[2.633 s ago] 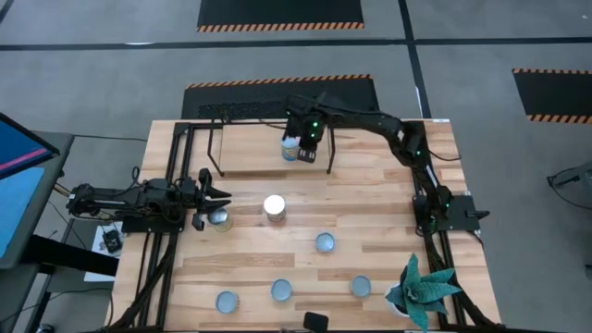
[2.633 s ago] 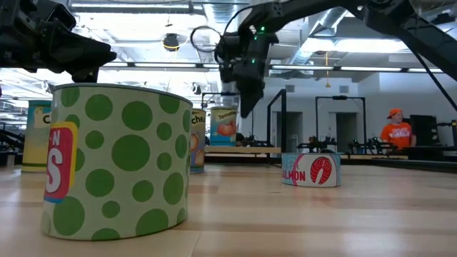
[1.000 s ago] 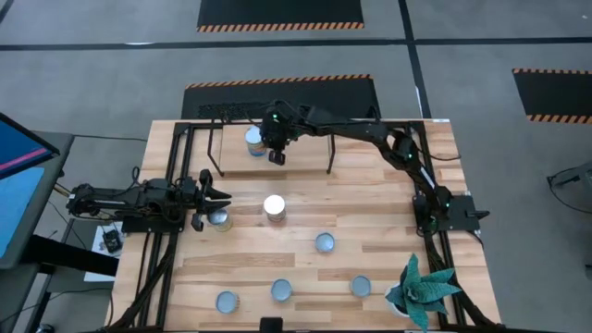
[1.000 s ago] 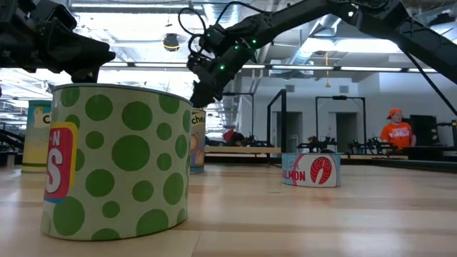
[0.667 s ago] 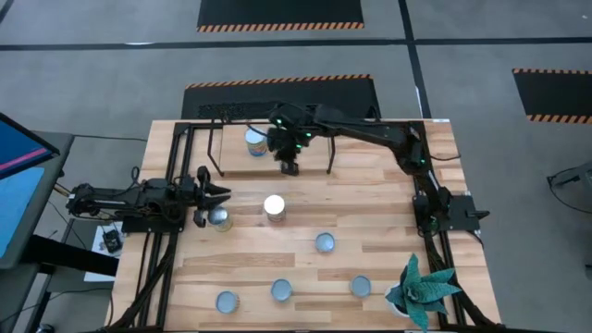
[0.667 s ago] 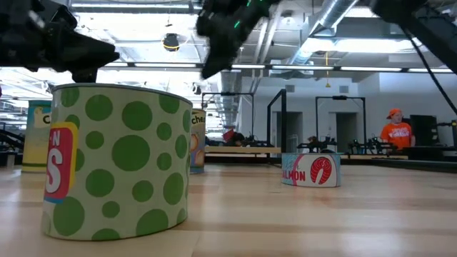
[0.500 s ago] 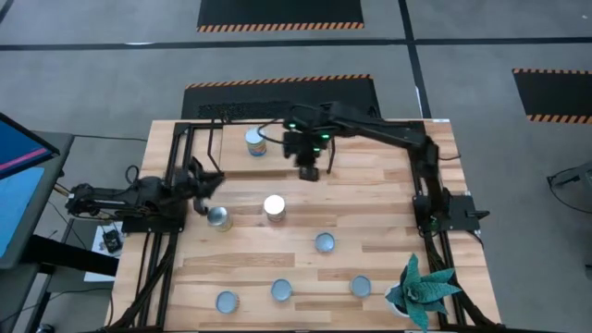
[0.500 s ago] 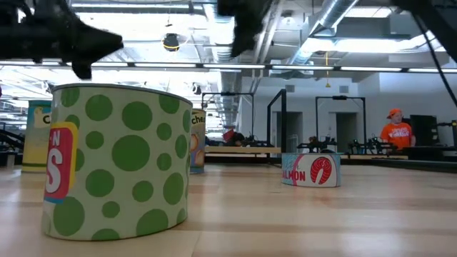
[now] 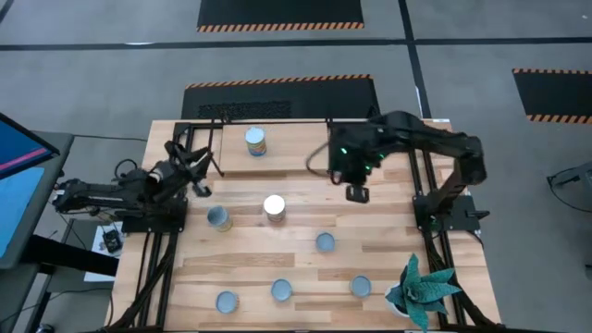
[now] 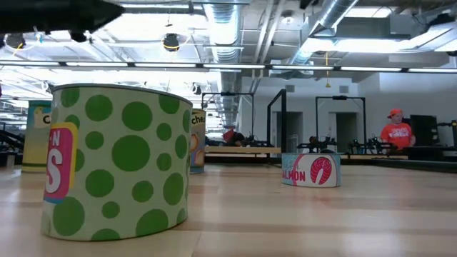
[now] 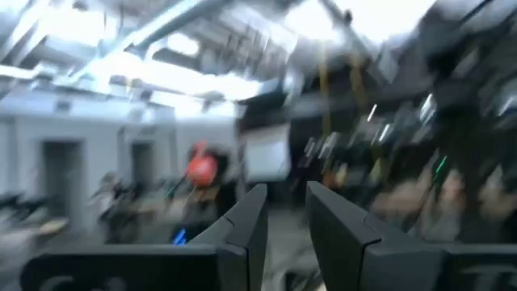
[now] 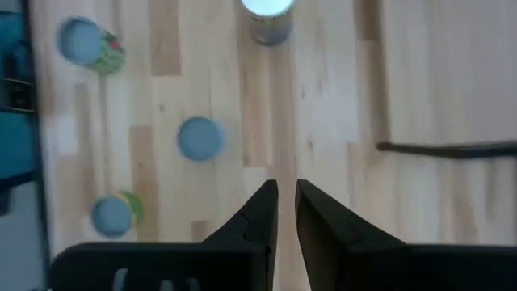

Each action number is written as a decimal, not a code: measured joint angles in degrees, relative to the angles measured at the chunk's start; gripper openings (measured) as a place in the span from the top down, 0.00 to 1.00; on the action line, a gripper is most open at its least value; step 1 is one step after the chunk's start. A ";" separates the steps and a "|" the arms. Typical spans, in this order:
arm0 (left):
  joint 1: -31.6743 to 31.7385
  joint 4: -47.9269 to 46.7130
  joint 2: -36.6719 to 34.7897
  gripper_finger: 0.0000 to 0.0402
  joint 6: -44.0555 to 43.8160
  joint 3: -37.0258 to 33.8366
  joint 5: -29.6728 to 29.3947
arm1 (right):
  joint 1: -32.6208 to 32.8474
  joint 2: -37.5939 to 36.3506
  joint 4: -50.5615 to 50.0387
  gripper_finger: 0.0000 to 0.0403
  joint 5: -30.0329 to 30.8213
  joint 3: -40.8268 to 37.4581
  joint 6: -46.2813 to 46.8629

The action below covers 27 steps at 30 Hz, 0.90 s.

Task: Pick and place cans onto a shelf
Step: Put the canned tomatoes on the shelf

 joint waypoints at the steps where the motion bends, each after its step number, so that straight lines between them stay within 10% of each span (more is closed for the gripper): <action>1: 1.00 -3.24 2.12 0.80 -0.25 2.23 -0.63 | 0.97 -1.42 0.77 0.83 1.77 -1.84 1.37; 7: 9.18 -23.87 18.01 0.82 -0.89 21.48 4.52 | 5.61 -8.86 5.16 0.83 11.49 -14.66 9.84; 19: 27.08 -67.12 61.25 0.90 -0.38 67.91 38.41 | 10.02 -17.64 13.09 0.83 13.47 -37.39 20.24; 27: 31.38 -88.62 85.40 0.90 -0.34 91.21 35.59 | 12.85 -17.94 18.55 0.83 13.40 -43.09 19.72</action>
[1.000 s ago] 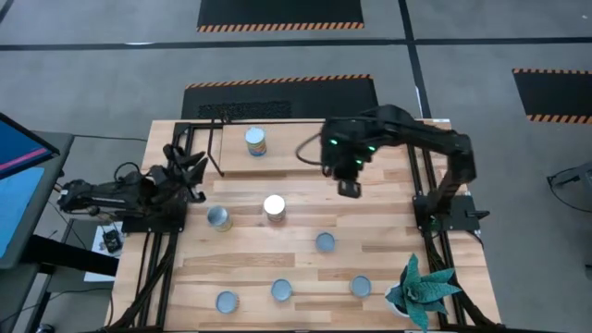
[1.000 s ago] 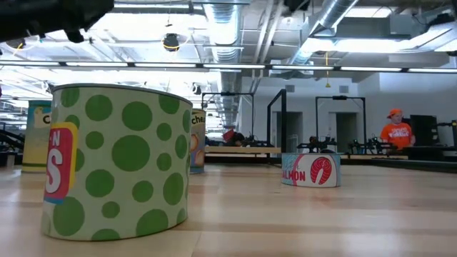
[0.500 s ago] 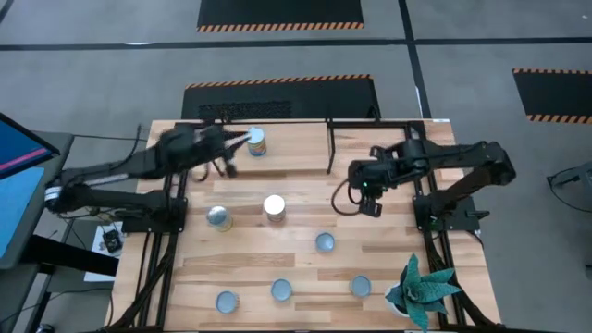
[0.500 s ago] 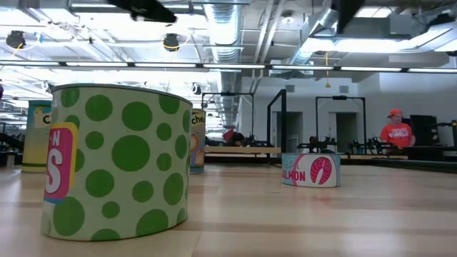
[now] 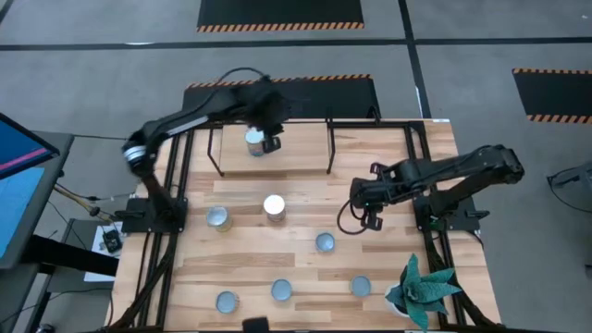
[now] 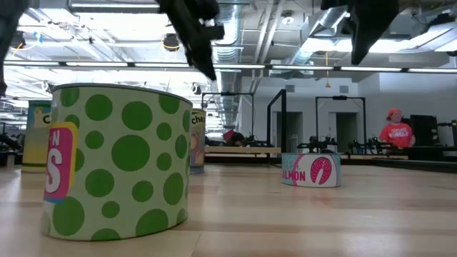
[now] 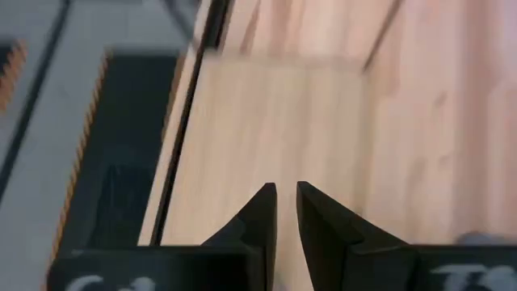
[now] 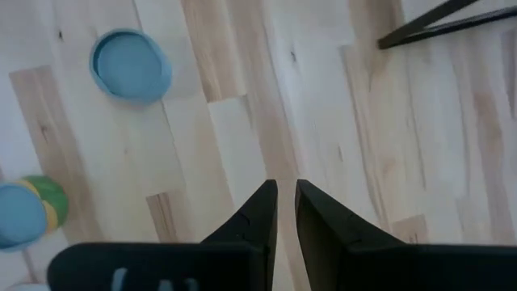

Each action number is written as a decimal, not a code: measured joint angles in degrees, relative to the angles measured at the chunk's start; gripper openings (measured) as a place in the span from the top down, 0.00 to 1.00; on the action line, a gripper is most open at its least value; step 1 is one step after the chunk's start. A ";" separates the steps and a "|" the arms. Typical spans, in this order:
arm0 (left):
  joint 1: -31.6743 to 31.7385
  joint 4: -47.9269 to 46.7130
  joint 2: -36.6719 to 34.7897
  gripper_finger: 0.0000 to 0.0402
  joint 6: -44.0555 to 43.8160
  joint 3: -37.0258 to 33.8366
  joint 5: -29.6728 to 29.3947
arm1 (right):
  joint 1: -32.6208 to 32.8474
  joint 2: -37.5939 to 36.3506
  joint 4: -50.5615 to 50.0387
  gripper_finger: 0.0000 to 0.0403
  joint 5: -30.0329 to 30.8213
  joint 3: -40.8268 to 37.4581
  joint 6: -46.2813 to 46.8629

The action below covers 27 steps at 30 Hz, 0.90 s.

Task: Pick and place cans onto a shelf
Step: Put the canned tomatoes on the shelf

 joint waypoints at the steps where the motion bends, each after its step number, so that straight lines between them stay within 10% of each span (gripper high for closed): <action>1: 0.30 -1.28 2.18 0.90 -0.42 1.77 -0.95 | 0.39 0.01 0.58 0.83 0.00 -0.39 0.00; 27: -3.35 -15.86 20.54 1.00 -19.10 15.84 -26.96 | 3.94 0.03 11.18 0.83 -0.33 -2.30 0.74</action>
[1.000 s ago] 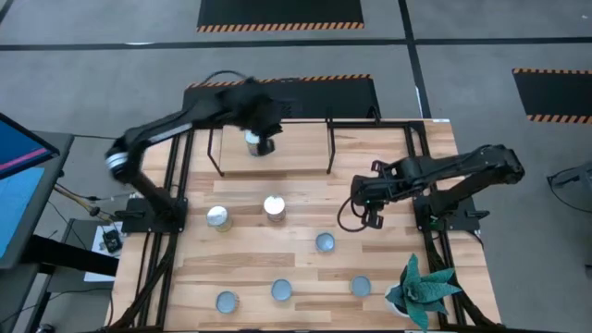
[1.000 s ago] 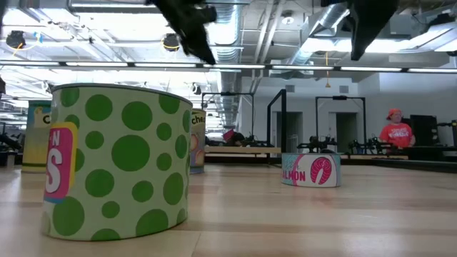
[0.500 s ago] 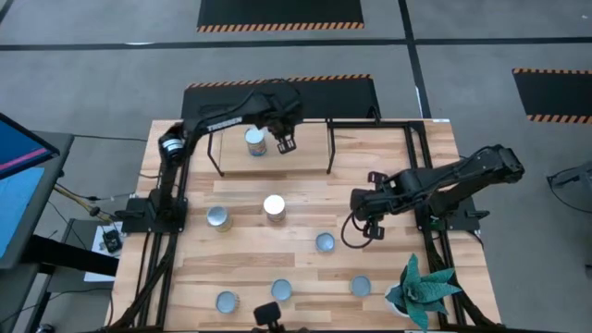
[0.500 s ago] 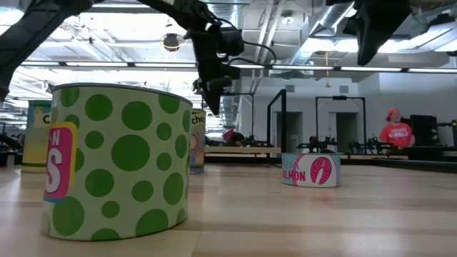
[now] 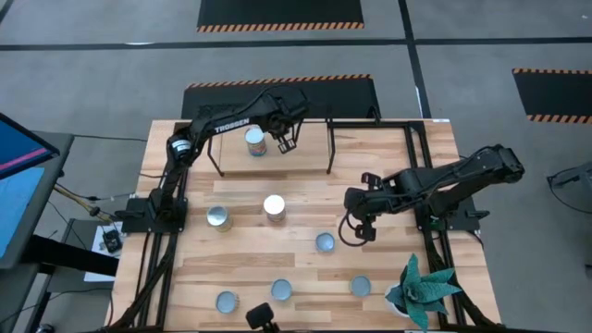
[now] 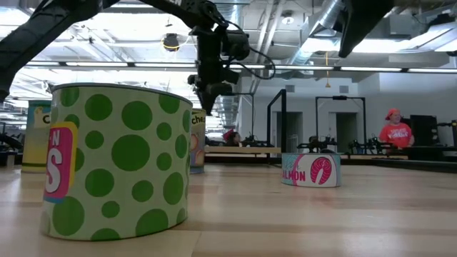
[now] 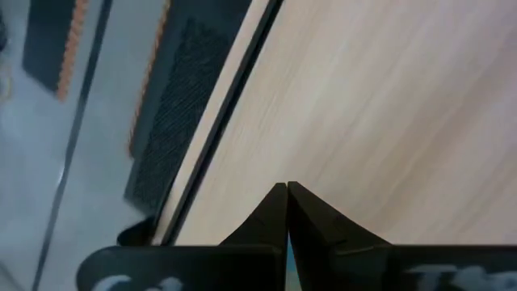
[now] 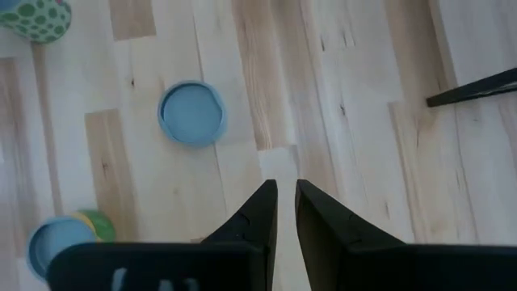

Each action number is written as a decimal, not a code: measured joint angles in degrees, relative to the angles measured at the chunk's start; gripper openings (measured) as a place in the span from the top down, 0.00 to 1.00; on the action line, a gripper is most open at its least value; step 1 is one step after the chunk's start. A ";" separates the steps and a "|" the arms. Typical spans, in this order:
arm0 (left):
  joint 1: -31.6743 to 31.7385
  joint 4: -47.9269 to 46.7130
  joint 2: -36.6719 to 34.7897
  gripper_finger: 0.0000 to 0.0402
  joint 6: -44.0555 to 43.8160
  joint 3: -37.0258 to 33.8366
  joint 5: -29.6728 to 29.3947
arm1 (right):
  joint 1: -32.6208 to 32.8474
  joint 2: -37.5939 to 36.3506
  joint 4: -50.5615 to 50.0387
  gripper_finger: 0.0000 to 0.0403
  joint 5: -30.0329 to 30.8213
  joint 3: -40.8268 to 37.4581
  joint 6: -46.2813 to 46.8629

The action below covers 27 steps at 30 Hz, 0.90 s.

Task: Pick and place cans onto a shelf
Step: Put the canned tomatoes on the shelf

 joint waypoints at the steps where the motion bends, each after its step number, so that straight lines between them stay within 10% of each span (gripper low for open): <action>1: 0.06 -1.12 0.00 1.00 -0.81 -0.02 -0.18 | 0.00 0.00 0.00 0.83 0.00 0.00 0.37; 27: -1.37 -16.94 0.00 1.00 -14.46 -0.10 -2.54 | 0.09 0.00 1.42 0.83 0.00 0.00 0.38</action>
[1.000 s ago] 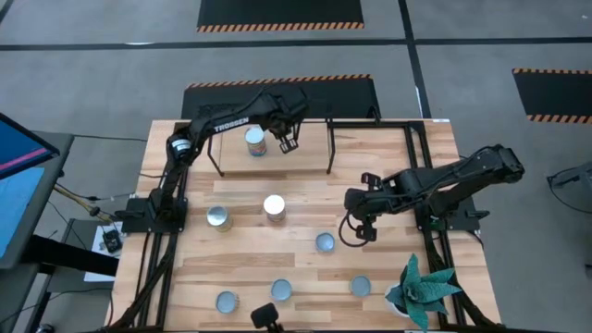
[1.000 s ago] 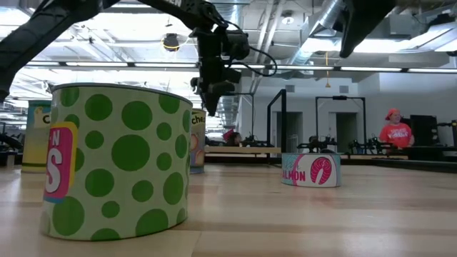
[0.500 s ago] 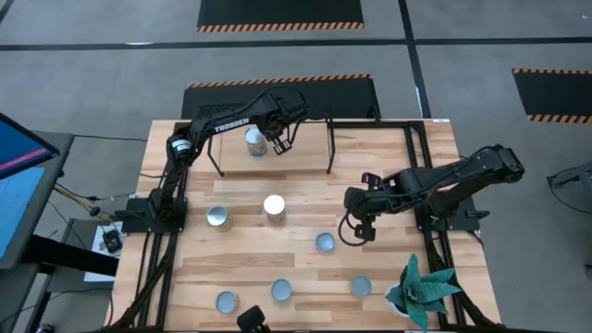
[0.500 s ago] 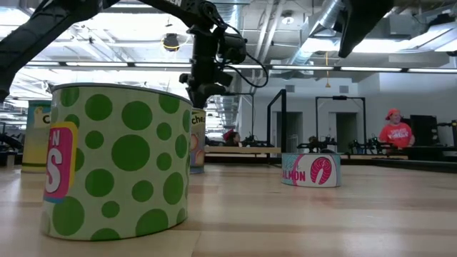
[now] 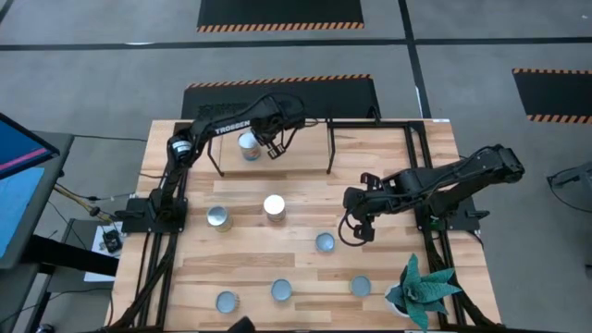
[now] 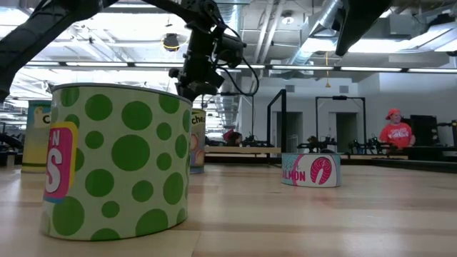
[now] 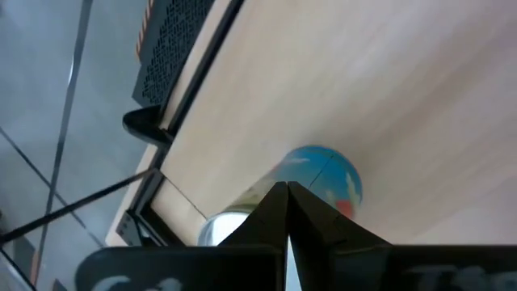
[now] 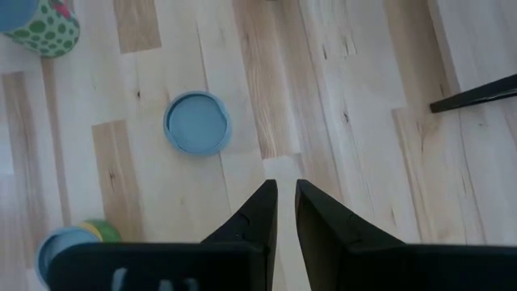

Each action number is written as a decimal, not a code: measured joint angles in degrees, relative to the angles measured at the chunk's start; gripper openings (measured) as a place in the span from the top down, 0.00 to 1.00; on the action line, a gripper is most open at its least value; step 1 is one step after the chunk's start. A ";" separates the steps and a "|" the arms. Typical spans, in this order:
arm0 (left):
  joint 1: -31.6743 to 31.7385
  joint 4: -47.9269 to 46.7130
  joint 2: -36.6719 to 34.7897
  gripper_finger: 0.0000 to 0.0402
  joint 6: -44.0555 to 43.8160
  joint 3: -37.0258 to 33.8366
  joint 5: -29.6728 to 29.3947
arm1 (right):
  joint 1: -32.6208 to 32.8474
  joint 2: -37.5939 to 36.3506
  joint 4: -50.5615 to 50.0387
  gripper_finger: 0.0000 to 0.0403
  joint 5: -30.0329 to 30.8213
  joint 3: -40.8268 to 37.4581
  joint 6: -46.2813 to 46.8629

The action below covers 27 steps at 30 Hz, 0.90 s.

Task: Pick and place cans onto a shelf
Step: Put the canned tomatoes on the shelf

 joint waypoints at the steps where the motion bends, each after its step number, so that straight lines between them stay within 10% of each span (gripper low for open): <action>1: -0.18 -0.30 0.00 1.00 0.00 0.00 0.02 | 0.00 0.00 -0.02 0.83 0.00 0.00 -0.03; 14: -1.63 -3.16 0.00 1.00 -0.52 -0.04 1.89 | 0.04 0.00 -0.10 0.83 0.00 0.00 -0.20; 22: -0.21 13.00 0.00 1.00 19.81 0.00 11.09 | 0.29 0.00 -0.42 0.83 0.00 0.00 -0.22; 27: 2.91 0.12 -1.23 1.00 19.19 0.00 9.98 | 2.67 0.00 -0.46 0.83 0.03 0.00 -0.24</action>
